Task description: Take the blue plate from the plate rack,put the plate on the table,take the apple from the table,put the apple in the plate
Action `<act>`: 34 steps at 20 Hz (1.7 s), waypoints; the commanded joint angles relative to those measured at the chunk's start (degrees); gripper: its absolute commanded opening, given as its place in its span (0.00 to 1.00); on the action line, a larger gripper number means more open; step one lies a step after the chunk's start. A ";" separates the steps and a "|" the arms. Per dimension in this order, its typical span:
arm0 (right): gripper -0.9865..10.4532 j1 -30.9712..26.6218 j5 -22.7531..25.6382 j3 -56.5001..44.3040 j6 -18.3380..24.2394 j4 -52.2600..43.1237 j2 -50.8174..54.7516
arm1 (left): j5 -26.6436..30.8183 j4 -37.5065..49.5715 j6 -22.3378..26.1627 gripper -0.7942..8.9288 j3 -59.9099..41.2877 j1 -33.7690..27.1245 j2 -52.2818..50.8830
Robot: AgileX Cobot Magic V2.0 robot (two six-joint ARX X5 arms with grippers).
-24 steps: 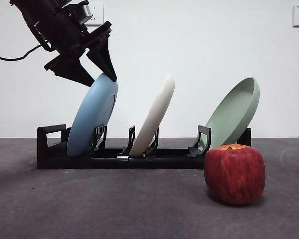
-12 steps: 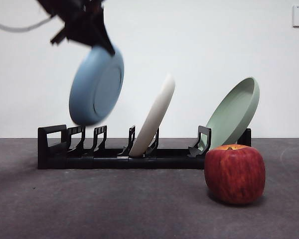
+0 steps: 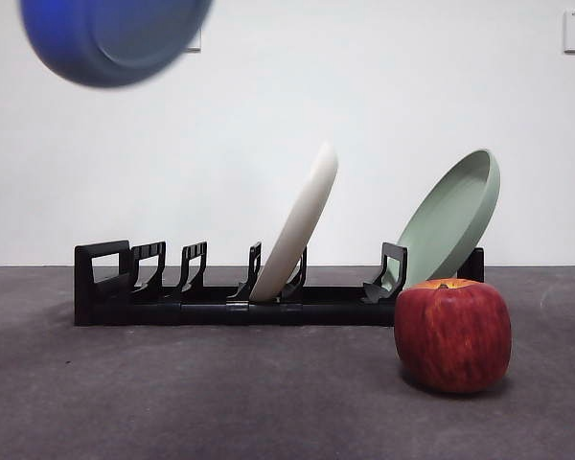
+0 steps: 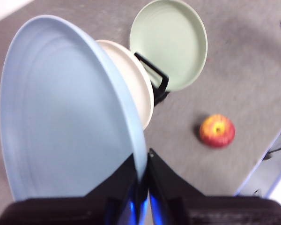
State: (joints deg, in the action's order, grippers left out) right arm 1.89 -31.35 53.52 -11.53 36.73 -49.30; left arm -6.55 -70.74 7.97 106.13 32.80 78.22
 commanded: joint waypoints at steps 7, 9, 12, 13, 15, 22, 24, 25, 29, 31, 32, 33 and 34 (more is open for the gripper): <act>0.45 0.09 0.15 0.24 0.98 1.57 0.00 | 13.53 -5.77 -6.25 0.07 -6.99 16.85 -6.93; 0.53 0.09 0.17 0.24 1.11 1.60 0.00 | 19.74 -4.13 -9.38 0.07 -12.70 21.31 -7.23; 0.59 0.09 0.17 0.24 1.16 2.14 0.00 | 27.54 1.92 -13.90 0.07 -23.98 27.06 -7.23; 0.58 0.09 0.17 0.24 1.42 2.40 0.00 | 27.80 5.09 -14.53 0.07 -27.89 28.57 -7.21; 0.58 0.09 0.17 0.24 1.77 2.40 -0.09 | 27.89 12.41 -16.00 0.07 -35.17 31.06 -6.86; 0.58 0.09 0.20 0.24 1.75 2.38 -0.11 | 27.02 29.57 -13.11 0.07 -49.55 33.48 -1.81; 0.58 0.09 0.20 0.24 1.75 2.36 -0.11 | 27.26 30.08 -10.25 0.07 -49.59 33.53 2.29; 0.58 0.09 0.20 0.24 1.75 2.36 -0.11 | 27.23 31.02 -9.27 0.07 -49.59 33.51 4.50; 0.58 0.09 0.17 0.24 1.73 2.36 -0.11 | 27.10 35.56 -6.38 0.09 -49.59 33.46 13.07; 0.58 0.09 0.17 0.24 1.73 2.38 -0.11 | 27.15 35.32 -6.43 0.36 -49.59 33.46 13.94; 0.58 0.09 0.17 0.24 1.70 2.38 -0.11 | 27.28 35.50 -6.56 0.54 -49.55 33.46 13.88; 0.58 0.09 0.17 0.24 1.70 2.38 -0.11 | 27.45 35.52 -6.97 0.61 -49.48 33.42 13.57; 0.58 0.11 0.15 0.24 1.64 2.38 -0.11 | 27.47 35.50 -7.72 0.61 -49.44 33.03 12.85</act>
State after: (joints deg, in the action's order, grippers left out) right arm 1.89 -31.31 53.54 -10.48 39.35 -49.34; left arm 20.64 -35.46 0.82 56.95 65.98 91.42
